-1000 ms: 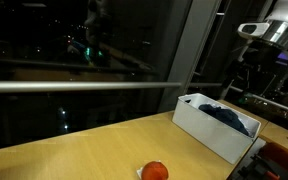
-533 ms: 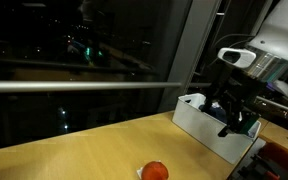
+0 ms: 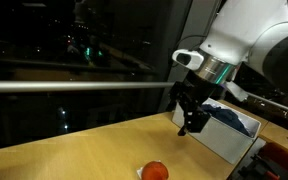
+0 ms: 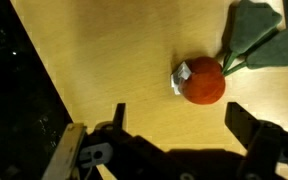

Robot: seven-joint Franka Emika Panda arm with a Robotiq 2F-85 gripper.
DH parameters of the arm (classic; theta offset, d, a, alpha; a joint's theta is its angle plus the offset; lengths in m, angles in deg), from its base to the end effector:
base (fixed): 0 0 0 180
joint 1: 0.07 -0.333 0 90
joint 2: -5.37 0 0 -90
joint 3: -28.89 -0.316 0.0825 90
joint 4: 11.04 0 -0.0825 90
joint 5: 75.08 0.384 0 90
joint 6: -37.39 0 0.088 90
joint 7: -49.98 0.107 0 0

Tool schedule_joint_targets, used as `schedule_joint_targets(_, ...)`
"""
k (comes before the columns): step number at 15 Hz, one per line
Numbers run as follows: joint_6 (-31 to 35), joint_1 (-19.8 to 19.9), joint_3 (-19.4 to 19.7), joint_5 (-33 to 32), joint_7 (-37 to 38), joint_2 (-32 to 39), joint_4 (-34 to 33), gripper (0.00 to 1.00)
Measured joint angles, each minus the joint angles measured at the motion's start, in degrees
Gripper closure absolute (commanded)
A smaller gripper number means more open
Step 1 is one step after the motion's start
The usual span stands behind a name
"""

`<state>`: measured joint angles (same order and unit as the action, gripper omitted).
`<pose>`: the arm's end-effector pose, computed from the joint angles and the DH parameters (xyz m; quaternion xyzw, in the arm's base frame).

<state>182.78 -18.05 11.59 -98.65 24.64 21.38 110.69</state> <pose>0.4786 0.3399 0.2978 0.7714 0.6255 0.0845 0.0812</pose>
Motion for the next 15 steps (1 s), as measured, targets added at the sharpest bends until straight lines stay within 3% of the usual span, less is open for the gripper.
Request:
schedule_joint_targets(6, -0.6, 1.1, -1.3, 9.5, -8.4, 15.7, -11.9, 0.00)
schedule_joint_targets(13, -3.6, 2.7, -3.5, 12.4, -10.6, 23.1, -14.2, 0.00)
schedule_joint_targets(14, -4.3, 3.0, -3.9, 12.8, -11.0, 23.4, -14.2, 0.04)
schedule_joint_targets(15, -5.0, 3.2, -4.1, 12.9, -11.2, 23.5, -14.2, 0.26)
